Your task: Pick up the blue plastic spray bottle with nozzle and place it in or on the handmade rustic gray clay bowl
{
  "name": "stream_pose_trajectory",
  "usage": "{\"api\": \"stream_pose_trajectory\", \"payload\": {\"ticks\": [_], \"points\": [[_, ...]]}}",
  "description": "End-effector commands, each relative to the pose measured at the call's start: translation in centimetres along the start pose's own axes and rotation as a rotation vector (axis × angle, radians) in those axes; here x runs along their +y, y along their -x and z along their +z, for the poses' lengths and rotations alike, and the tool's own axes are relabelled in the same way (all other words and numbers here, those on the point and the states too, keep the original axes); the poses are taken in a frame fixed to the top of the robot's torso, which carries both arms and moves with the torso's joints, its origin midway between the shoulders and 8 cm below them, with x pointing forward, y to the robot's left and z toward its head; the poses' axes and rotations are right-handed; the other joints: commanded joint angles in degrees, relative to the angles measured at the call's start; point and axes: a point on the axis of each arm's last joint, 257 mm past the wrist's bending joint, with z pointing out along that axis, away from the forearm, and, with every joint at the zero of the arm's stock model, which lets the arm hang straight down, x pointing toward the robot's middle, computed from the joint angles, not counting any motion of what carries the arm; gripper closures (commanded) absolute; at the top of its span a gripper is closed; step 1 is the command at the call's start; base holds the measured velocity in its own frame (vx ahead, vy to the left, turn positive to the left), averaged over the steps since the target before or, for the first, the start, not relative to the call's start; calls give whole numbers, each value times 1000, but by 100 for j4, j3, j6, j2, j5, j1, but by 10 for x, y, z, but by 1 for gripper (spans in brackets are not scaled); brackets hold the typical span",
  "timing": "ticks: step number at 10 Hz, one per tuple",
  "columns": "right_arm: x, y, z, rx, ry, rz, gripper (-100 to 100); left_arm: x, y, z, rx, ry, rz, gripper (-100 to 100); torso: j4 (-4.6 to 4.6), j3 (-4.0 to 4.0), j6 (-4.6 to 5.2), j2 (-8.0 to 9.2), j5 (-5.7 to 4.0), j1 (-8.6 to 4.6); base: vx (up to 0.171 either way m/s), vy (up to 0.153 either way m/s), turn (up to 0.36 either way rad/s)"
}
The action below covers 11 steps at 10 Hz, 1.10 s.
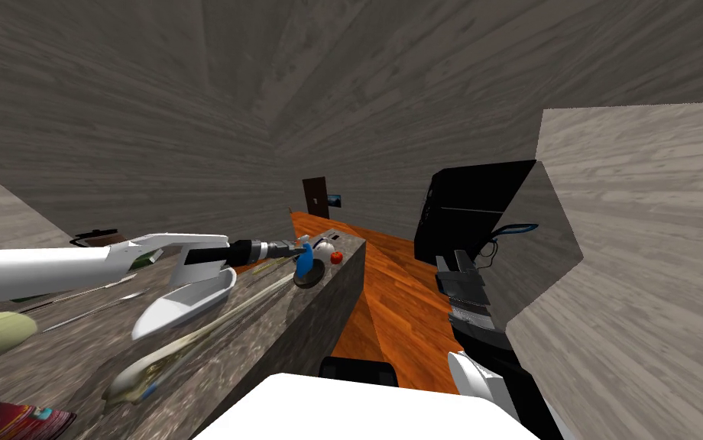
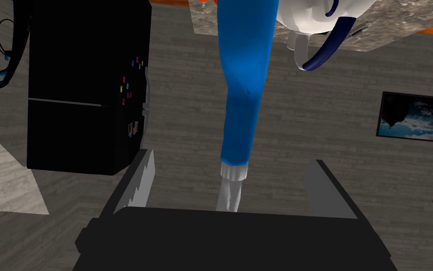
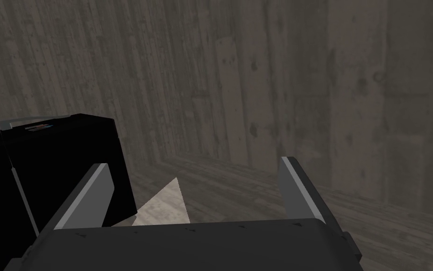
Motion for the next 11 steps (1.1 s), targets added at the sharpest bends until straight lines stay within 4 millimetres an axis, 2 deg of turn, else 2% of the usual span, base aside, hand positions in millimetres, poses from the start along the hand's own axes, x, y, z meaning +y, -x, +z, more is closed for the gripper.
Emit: {"api": "stream_pose_trajectory", "payload": {"ticks": [1,2,3,4,5,11], "points": [[0,0,0,0,0,0,0,-5,10,0,-2,-8,4,-100,0,0,0,0,0,0,10,-11,33],[0,0,0,0,0,0,0,-5,10,0,-2,-8,4,-100,0,0,-1,0,0,0,0,0,0],[0,0,0,0,0,0,0,-12,23,0,-2,-18,10,-100,0,0,0,1,2,4,0,0,0],[0,0,0,0,0,0,0,-12,23,0,-2,-18,10,-100,0,0,0,1,1,3,4,-5,15],[0,0,0,0,0,0,0,-21,35,0,-2,-27,15,-100,0,1,-1,1,1,2,10,-11,34],[0,0,0,0,0,0,0,-29,47,1,-1,-37,20,-100,0,1,-1,2,3,6,2,-2,7]]}}
